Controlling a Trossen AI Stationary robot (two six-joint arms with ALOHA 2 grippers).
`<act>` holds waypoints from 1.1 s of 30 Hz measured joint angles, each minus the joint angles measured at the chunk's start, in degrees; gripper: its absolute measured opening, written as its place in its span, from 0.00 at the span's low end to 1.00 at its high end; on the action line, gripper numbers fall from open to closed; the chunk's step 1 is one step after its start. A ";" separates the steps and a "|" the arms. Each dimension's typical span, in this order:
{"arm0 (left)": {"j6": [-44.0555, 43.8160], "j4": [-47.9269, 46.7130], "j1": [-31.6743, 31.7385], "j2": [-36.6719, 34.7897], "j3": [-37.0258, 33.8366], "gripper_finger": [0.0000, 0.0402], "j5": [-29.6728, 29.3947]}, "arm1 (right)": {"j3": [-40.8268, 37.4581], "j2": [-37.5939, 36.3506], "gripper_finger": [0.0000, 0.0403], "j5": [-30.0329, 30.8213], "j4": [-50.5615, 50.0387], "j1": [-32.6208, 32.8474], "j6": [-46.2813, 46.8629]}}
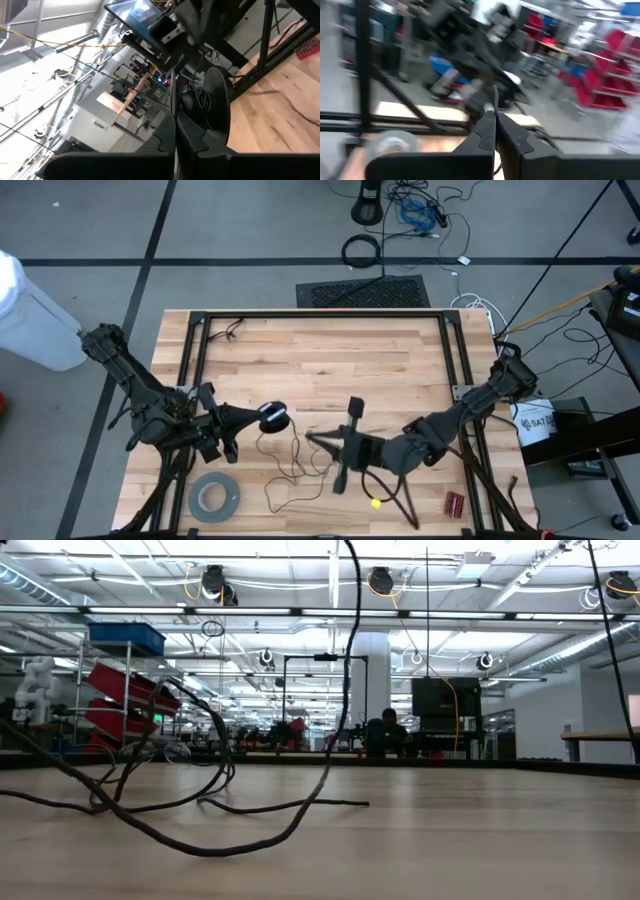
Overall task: Coil cords
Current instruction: Uncoil the black wire from the spool
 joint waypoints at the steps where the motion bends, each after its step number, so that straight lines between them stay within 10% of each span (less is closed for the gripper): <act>1: 0.00 0.04 0.10 0.00 0.00 0.00 -0.33 | 0.00 0.00 0.00 -2.23 0.66 0.02 0.36; 33: -0.02 6.78 5.39 0.00 0.00 0.00 -7.06 | -0.01 8.72 0.00 -28.06 3.18 -7.22 10.33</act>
